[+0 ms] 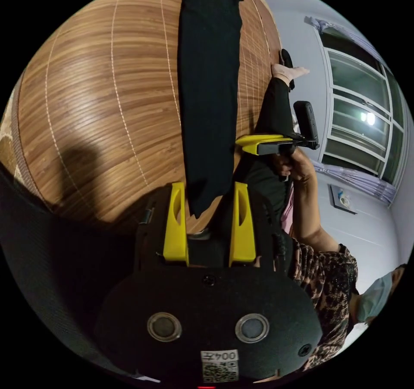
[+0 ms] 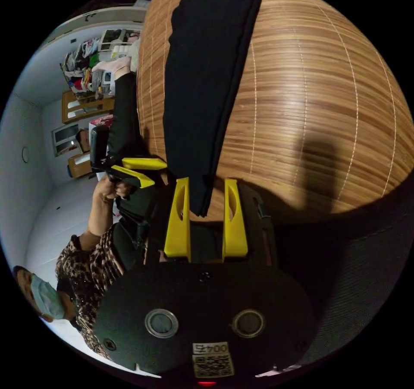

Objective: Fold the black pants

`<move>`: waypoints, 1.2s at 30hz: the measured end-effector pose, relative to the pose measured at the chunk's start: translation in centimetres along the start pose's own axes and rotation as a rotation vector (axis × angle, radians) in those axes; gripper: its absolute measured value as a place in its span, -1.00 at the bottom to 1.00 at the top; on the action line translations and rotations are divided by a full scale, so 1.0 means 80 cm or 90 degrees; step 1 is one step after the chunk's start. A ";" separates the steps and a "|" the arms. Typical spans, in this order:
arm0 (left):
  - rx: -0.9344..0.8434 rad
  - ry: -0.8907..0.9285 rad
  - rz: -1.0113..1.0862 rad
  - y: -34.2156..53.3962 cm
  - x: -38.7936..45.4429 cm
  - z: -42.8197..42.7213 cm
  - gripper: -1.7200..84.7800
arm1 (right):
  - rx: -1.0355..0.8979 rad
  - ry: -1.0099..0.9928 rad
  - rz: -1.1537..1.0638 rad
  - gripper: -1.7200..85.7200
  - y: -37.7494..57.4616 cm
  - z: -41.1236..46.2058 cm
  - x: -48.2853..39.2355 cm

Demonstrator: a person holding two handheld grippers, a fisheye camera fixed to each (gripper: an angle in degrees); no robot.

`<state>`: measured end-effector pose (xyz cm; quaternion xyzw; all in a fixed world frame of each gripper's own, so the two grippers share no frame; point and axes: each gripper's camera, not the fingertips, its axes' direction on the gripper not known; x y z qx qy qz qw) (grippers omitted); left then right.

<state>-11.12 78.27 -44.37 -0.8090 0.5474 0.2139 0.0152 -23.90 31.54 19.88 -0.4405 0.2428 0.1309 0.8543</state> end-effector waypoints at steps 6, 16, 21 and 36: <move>-0.053 -0.009 0.014 0.011 0.000 0.015 -0.64 | -0.044 -0.033 0.013 -0.70 -0.009 0.016 0.007; -0.113 -0.022 0.030 0.030 0.004 0.038 -0.67 | -0.146 -0.005 0.002 -0.73 -0.021 0.057 -0.002; -0.114 -0.015 0.037 0.042 0.008 0.041 -0.66 | -0.169 -0.012 -0.005 -0.73 -0.022 0.075 -0.005; -0.136 -0.030 0.060 0.082 0.029 0.066 -0.66 | -0.182 0.047 -0.036 -0.82 -0.004 0.125 -0.016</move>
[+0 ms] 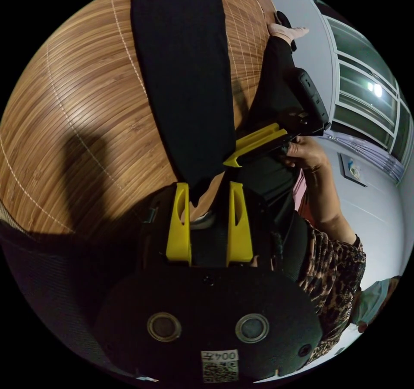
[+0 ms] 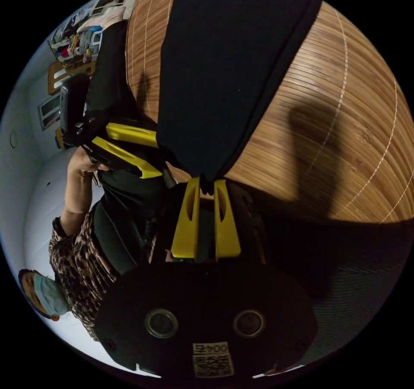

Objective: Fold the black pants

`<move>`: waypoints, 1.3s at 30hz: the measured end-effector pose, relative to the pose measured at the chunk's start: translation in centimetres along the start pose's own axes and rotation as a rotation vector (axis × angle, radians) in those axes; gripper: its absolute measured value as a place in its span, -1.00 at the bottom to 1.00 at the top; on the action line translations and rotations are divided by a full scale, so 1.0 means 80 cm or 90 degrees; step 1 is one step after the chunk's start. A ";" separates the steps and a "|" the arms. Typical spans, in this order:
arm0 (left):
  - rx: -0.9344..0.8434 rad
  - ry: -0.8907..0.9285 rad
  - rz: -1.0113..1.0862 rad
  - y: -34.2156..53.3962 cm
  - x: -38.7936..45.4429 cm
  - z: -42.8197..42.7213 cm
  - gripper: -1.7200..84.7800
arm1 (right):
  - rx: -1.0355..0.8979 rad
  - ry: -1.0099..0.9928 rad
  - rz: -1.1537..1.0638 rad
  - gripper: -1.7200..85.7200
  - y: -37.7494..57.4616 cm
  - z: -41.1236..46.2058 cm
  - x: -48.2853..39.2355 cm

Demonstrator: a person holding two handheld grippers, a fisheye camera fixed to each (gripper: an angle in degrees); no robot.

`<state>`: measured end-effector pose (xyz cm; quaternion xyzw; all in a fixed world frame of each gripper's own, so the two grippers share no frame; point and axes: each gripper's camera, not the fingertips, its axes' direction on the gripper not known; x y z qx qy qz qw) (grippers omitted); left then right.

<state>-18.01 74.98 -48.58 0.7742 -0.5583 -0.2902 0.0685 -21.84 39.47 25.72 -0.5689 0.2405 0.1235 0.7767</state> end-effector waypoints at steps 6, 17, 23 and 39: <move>-0.002 -0.004 -0.001 0.013 0.008 0.012 -0.67 | 0.008 -0.042 -0.004 -0.76 0.011 0.018 0.004; -0.010 -0.064 -0.009 0.033 0.024 0.028 -0.85 | 0.035 -0.002 0.006 -0.84 0.040 0.063 0.006; 0.079 0.012 0.026 0.070 0.029 -0.001 -0.88 | 0.114 0.009 -0.036 -0.85 0.081 0.067 0.001; 0.278 0.184 0.144 0.229 0.084 -0.069 -0.89 | 0.428 -0.199 -0.196 -0.86 0.282 0.084 -0.013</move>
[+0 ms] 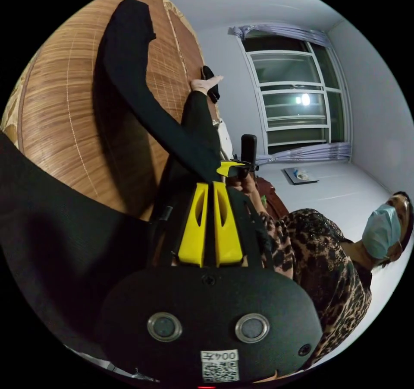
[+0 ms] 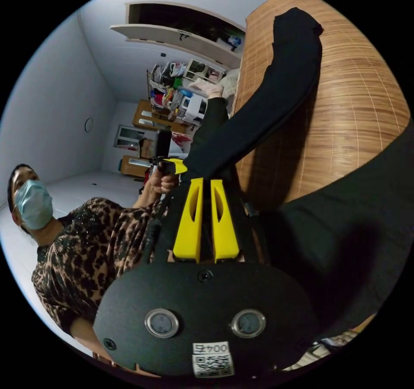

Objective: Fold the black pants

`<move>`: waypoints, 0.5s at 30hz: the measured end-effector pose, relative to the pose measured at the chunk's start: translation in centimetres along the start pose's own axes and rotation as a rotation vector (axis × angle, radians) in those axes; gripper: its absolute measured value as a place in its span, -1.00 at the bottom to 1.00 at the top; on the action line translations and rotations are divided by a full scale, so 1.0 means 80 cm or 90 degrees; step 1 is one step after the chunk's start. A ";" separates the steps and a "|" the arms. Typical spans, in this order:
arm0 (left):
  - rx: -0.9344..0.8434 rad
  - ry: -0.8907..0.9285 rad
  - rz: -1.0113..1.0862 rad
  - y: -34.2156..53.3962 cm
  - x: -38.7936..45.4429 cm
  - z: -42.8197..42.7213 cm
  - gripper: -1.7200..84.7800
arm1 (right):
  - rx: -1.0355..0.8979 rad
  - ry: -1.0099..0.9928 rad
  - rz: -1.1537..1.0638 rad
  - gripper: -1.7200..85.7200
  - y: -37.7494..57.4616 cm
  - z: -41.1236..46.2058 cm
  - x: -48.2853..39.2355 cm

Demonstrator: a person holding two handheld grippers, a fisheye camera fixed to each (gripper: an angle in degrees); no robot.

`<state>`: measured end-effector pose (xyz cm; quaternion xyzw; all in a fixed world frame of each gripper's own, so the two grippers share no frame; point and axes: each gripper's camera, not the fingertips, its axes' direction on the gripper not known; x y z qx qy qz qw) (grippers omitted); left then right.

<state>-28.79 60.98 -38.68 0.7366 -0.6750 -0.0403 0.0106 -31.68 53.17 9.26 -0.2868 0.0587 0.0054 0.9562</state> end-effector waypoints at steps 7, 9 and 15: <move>-0.025 0.050 -0.002 0.037 0.028 -0.016 -0.89 | 0.023 -0.063 -0.001 -0.86 0.064 -0.006 -0.024; -0.023 0.060 -0.008 0.037 0.028 -0.023 -0.89 | 0.030 -0.063 -0.001 -0.86 0.067 -0.009 -0.027; 0.033 0.105 -0.021 0.008 0.019 -0.059 -0.89 | 0.064 -0.077 -0.018 -0.86 0.040 -0.030 -0.029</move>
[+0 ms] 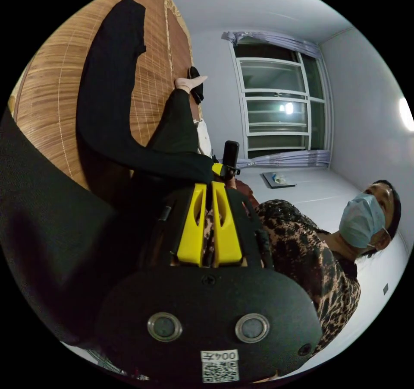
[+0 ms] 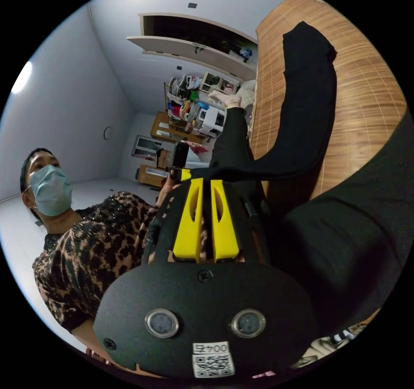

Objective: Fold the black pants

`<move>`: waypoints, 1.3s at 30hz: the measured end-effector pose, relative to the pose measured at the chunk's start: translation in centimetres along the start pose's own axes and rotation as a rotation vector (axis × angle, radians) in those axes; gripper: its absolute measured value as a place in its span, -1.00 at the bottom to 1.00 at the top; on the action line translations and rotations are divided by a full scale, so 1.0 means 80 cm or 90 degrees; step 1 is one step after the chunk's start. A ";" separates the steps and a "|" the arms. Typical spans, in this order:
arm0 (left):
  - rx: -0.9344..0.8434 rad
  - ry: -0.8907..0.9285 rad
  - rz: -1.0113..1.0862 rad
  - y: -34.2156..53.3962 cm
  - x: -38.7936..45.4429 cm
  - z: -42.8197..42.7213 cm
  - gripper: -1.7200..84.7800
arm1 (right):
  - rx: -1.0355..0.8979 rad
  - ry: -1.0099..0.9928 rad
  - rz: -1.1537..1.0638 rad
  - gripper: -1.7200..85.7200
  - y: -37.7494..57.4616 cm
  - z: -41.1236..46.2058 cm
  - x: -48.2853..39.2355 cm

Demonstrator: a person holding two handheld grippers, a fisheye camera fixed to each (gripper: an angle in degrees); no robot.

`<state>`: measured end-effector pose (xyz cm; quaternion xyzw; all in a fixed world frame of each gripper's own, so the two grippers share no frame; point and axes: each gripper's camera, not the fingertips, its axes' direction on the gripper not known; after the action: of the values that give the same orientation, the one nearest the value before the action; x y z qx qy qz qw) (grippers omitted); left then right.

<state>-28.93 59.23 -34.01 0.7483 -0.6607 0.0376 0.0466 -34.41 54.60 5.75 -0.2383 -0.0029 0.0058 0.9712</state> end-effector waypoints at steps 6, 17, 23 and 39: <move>0.053 0.016 0.012 -0.068 -0.002 -0.041 -0.89 | 0.015 0.031 -0.029 -0.86 -0.067 -0.021 -0.006; 0.094 0.023 -0.029 -0.249 -0.064 -0.107 -0.90 | 0.036 0.036 0.021 -0.86 -0.219 -0.056 0.052; 0.120 0.001 -0.090 -0.330 -0.124 -0.130 -0.90 | 0.014 0.059 0.068 -0.86 -0.298 -0.059 0.102; 0.137 -0.016 -0.164 -0.486 -0.219 -0.161 -0.89 | -0.003 0.084 0.151 -0.85 -0.443 -0.056 0.182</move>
<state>7.51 82.82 -24.03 0.8278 -0.5521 0.0926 -0.0374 -19.48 21.31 18.22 -0.2391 0.0895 0.1050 0.9611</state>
